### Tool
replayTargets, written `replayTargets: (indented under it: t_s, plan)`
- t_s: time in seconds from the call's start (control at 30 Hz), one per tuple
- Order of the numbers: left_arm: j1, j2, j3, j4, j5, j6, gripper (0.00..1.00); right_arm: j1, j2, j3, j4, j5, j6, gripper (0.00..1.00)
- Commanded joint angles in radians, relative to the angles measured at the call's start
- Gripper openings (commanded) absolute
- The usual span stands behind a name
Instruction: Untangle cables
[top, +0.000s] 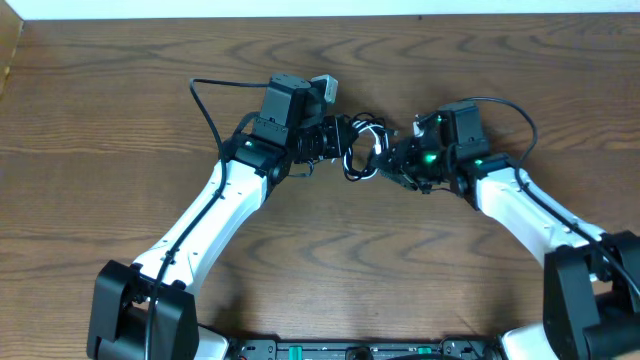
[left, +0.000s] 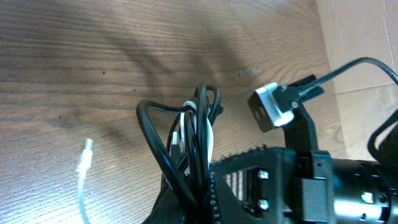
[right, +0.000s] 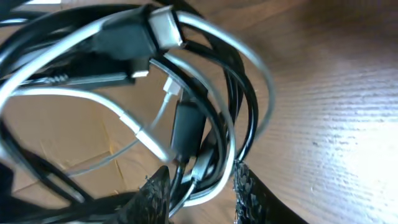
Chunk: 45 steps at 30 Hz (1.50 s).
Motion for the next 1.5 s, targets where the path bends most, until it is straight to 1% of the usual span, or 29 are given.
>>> replayTargets:
  t_s: [0.0, 0.2, 0.33, 0.53, 0.7, 0.8, 0.87, 0.97, 1.03, 1.07, 1.1, 1.23, 1.47]
  plan:
    - [-0.02, -0.007, 0.021, 0.002, -0.003, -0.019, 0.07, 0.018, 0.031, 0.011, 0.045, 0.008, 0.039, 0.31]
    - [-0.047, -0.007, 0.021, 0.002, -0.003, -0.038, 0.07, 0.027, 0.043, 0.011, 0.078, 0.019, 0.046, 0.31]
    - [-0.046, -0.007, 0.021, 0.006, -0.003, -0.103, 0.08, 0.027, 0.053, 0.011, 0.088, 0.056, 0.047, 0.3]
    - [-0.046, -0.007, 0.021, 0.006, -0.003, -0.189, 0.07, 0.035, 0.085, 0.011, 0.113, 0.056, 0.054, 0.3]
    - [-0.047, -0.007, 0.021, 0.006, -0.002, -0.238, 0.07, 0.052, 0.108, 0.011, 0.154, 0.051, 0.054, 0.29]
    - [-0.047, -0.007, 0.021, 0.006, -0.002, -0.238, 0.07, 0.059, 0.108, 0.011, 0.173, 0.049, 0.054, 0.29]
    - [-0.046, -0.007, 0.021, 0.006, -0.003, -0.238, 0.08, 0.058, 0.108, 0.011, 0.172, 0.05, 0.053, 0.25]
    - [-0.044, -0.007, 0.021, 0.006, -0.008, -0.232, 0.07, 0.058, 0.108, 0.011, 0.161, 0.05, 0.02, 0.14]
    - [-0.038, -0.007, 0.021, 0.006, -0.016, -0.207, 0.07, 0.051, 0.108, 0.011, 0.146, 0.05, 0.007, 0.03]
    - [-0.032, -0.007, 0.021, 0.005, -0.023, -0.193, 0.07, 0.043, 0.107, 0.011, 0.141, 0.039, -0.011, 0.01]
    - [-0.027, -0.007, 0.021, 0.004, -0.034, -0.187, 0.07, 0.037, 0.107, 0.011, 0.141, 0.028, -0.025, 0.01]
    - [0.022, -0.007, 0.021, 0.002, -0.06, -0.167, 0.07, -0.018, 0.099, 0.011, 0.146, -0.134, -0.09, 0.01]
    - [0.051, -0.007, 0.021, 0.01, -0.079, -0.047, 0.07, -0.052, 0.041, 0.011, 0.146, -0.336, -0.203, 0.01]
